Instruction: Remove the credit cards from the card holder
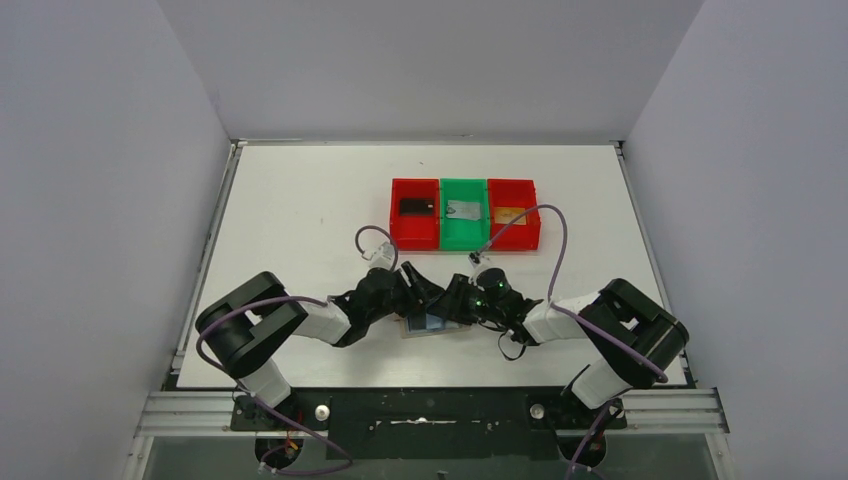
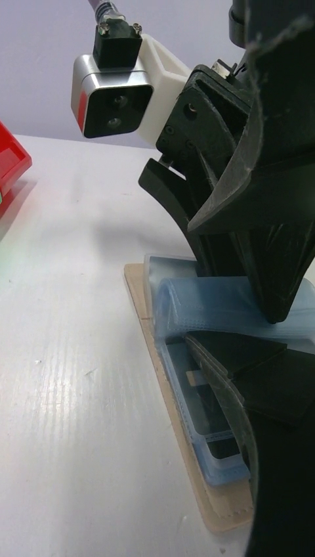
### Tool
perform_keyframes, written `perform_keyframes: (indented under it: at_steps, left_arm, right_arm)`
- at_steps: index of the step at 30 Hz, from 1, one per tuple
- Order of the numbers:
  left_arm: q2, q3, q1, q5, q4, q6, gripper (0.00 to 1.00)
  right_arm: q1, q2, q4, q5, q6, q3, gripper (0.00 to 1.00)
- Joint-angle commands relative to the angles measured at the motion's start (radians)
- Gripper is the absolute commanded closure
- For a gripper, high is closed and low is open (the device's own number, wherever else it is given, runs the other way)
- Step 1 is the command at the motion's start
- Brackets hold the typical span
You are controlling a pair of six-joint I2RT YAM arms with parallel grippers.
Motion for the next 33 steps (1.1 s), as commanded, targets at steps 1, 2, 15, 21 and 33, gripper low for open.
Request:
perform_keyframes:
  at_steps: [1,2,15,21,33]
  left_arm:
    - [0.016,-0.016,0.004,0.094,0.149,-0.006,0.48]
    - [0.017,-0.013,0.004,0.102,0.150,-0.004,0.48]
    - [0.028,0.094,-0.010,0.142,0.003,0.078,0.55]
    - [0.063,0.177,-0.040,0.121,-0.082,0.112,0.56]
    - [-0.324,0.131,-0.075,-0.285,-0.490,0.136,0.51]
  right_arm:
    - [-0.017,-0.026,0.006,0.004,-0.034,-0.013,0.61]
    - [-0.018,-0.036,0.002,0.001,-0.040,-0.013,0.60]
    - [-0.017,-0.355,-0.270,0.156,-0.085,-0.041,0.39]
    - [-0.015,-0.582,-0.437,0.328,-0.049,-0.110,0.43]
    - [0.034,-0.592,-0.526,0.364,-0.184,-0.010,0.44]
